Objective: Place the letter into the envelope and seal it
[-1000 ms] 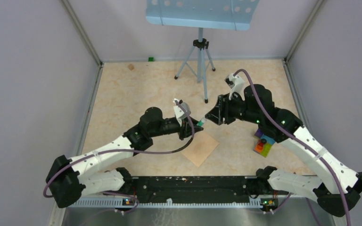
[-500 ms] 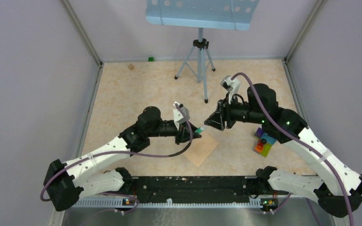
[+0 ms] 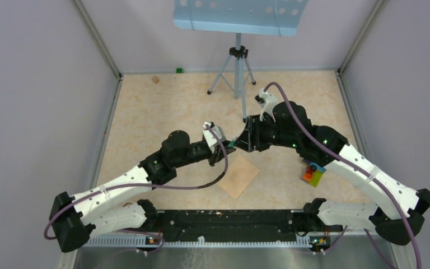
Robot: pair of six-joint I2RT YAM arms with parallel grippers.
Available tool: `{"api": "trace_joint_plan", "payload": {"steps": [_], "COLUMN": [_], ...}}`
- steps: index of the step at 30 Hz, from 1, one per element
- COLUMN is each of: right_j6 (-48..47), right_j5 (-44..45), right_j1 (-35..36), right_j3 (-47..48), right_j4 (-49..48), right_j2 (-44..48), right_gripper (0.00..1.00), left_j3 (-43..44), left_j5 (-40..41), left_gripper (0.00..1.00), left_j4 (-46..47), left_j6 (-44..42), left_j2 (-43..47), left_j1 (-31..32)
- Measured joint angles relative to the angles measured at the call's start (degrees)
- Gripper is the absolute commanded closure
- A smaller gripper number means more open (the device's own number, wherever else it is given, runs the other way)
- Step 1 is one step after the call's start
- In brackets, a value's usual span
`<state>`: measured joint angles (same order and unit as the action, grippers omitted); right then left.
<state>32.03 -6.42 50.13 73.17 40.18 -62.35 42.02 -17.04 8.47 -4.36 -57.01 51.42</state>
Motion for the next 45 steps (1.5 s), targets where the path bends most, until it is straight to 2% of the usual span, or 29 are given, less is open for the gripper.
{"api": "trace_joint_plan", "payload": {"steps": [7, 15, 17, 21, 27, 32, 38, 40, 42, 43, 45], "right_j6": [4.46, 5.73, 5.77, 5.90, 4.24, -3.34, -14.21, -16.76, -18.29, -18.60, -18.53], "right_j5": [4.09, 5.27, 5.33, 5.29, 4.52, -0.76, -11.23, -14.43, -16.26, -16.79, -16.96], "right_j1": [0.39, 0.39, 0.39, 0.39, 0.39, 0.39, 0.42, 0.55, 0.76, 0.79, 0.76], "right_j3": [0.00, 0.00, 0.00, 0.00, 0.00, -0.02, -1.66, -2.08, -2.23, -2.23, -2.23], "right_j4": [-1.27, -2.40, -2.49, -2.82, -2.89, -2.60, -2.73, -2.82, -3.08, -3.30, -3.80], "right_j2": [-0.37, -2.99, -3.17, -3.17, -3.17, -2.47, 2.05, 3.45, 4.02, 4.07, 4.02], "right_gripper": [0.55, 0.64, 0.68, 0.85, 0.90, 0.92, 0.91, 0.86, 0.68, 0.56, 0.45], "left_j3": [-0.02, -0.17, -0.24, -0.46, -0.46, -0.46, -0.46, -0.46, -0.46, -0.46, -0.46], "left_j5": [4.59, 6.25, 6.40, 6.47, 6.19, 1.31, -10.49, -14.01, -15.61, -15.72, -14.99], "left_gripper": [1.00, 1.00, 1.00, 1.00, 1.00, 1.00, 1.00, 1.00, 1.00, 1.00, 1.00], "left_j4": [-0.02, 0.00, 0.00, 0.00, -0.09, -1.92, -2.12, -1.66, -1.64, -1.75, -1.77], "left_j6": [-1.99, -2.82, -2.91, -3.06, -2.16, 0.42, 6.58, 8.66, 9.79, 10.25, 10.12], "left_j2": [0.02, 0.39, 0.39, 0.39, 0.46, 1.90, 4.35, 4.96, 5.55, 5.97, 6.19], "left_j1": [1.81, 2.38, 2.40, 2.43, 2.43, 1.88, 1.22, 1.22, 1.22, 1.22, 1.27]}}
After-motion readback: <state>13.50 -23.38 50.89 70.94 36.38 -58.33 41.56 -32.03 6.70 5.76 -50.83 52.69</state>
